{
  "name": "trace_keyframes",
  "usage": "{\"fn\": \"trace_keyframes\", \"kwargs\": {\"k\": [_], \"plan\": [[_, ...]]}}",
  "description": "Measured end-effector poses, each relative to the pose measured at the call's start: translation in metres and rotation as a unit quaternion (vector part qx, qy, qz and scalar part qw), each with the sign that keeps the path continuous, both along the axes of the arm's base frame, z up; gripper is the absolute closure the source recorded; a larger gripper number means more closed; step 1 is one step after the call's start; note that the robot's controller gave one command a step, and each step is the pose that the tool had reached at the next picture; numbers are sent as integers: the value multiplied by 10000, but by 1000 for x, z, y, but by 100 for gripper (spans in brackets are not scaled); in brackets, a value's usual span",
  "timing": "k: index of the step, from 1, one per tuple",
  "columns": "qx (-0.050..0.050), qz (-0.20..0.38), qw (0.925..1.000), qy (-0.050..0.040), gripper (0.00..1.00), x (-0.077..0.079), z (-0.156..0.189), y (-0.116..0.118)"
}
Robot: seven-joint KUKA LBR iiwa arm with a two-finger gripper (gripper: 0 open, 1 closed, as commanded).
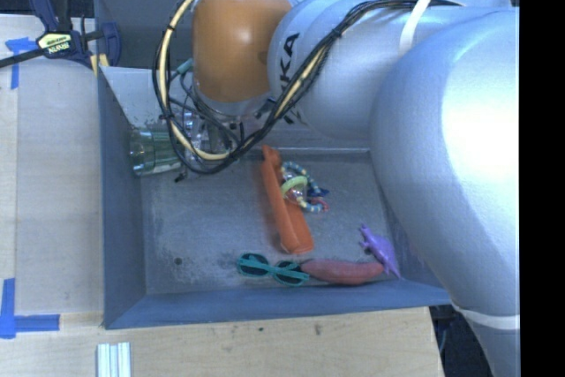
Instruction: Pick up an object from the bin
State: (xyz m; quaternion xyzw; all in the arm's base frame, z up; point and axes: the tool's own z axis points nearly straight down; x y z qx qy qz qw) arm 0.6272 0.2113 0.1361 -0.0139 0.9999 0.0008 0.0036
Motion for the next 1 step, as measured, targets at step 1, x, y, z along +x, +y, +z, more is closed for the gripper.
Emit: {"fn": "trace_keyframes", "kwargs": {"k": [1], "plan": [[3, 0, 10000, -11, 100, 1, 10, 0]]}}
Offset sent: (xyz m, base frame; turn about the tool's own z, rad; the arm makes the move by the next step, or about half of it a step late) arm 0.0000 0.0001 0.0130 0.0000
